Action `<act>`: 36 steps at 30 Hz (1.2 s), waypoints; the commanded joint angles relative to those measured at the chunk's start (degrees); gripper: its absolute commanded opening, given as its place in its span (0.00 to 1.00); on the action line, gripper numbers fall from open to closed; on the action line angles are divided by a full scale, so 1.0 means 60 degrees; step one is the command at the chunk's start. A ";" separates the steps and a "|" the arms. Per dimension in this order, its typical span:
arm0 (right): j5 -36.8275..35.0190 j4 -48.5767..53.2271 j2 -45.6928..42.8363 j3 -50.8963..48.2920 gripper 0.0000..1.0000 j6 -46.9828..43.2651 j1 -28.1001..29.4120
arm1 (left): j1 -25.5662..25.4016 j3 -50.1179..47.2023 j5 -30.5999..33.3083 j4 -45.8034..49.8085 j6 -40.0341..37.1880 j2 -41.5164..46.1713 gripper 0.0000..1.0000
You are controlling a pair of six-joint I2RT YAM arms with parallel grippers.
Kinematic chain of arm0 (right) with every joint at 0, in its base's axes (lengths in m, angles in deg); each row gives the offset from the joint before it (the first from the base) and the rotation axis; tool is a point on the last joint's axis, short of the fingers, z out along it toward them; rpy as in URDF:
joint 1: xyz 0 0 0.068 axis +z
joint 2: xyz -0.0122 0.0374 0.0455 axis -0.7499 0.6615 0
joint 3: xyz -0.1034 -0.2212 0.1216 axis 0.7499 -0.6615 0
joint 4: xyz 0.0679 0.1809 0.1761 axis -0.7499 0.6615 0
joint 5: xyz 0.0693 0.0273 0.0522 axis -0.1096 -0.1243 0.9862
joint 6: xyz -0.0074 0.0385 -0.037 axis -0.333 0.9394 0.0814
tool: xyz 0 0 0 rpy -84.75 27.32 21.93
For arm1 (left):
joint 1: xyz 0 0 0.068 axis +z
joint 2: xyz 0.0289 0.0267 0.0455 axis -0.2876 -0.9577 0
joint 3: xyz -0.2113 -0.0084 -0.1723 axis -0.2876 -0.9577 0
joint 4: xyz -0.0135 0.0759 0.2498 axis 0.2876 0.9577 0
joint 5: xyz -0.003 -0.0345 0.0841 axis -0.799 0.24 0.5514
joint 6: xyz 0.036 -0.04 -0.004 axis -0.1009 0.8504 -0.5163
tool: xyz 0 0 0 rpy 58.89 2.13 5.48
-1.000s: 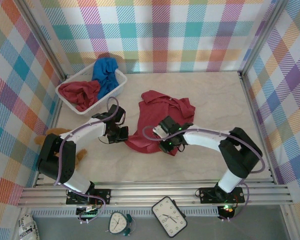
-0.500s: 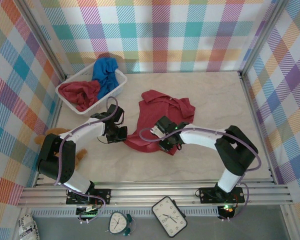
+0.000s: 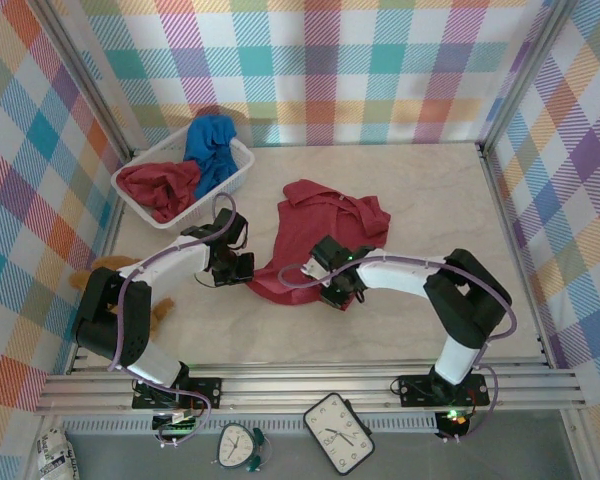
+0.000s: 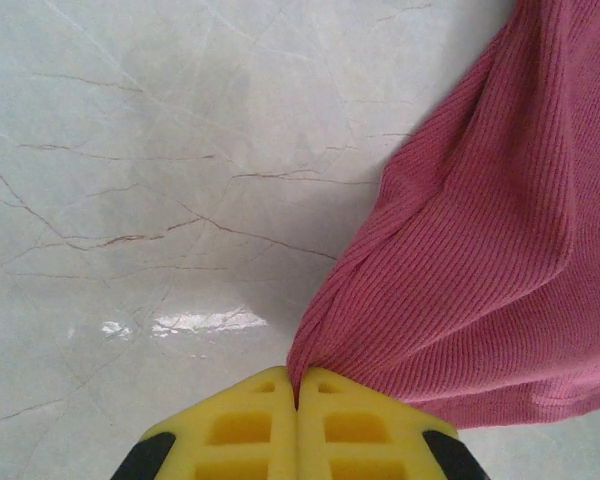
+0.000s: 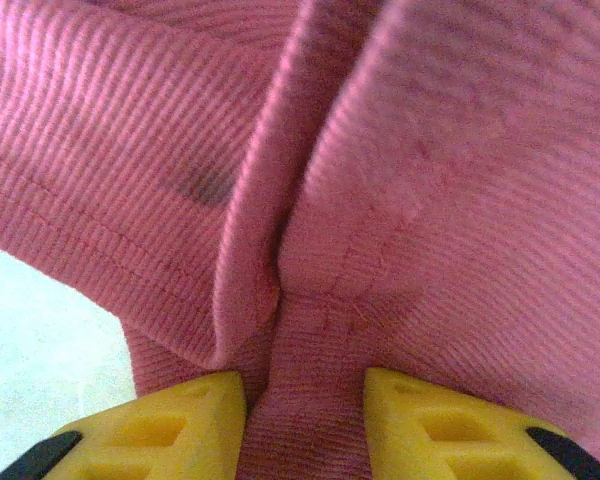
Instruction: Fold and stack the tank tops
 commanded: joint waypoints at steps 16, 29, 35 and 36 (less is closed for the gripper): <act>-0.0191 -0.0292 0.0634 0.0761 0.27 0.0432 -0.0201 | 0.0095 -0.0115 0.0073 0.0445 -0.0291 0.0137 0.01; -0.0566 0.0393 -0.0382 0.0182 0.16 0.0527 -0.0601 | 0.0122 -0.0107 0.0401 0.0695 -0.0469 0.0181 0.01; -0.0727 0.0136 -0.0941 -0.0298 0.11 0.0681 -0.0827 | 0.0122 0.0043 0.0431 0.0766 -0.0481 0.0078 0.01; -0.0760 0.0149 -0.0940 -0.0307 0.09 0.0696 -0.0874 | 0.0121 0.0080 0.0424 0.0777 -0.0475 0.0061 0.01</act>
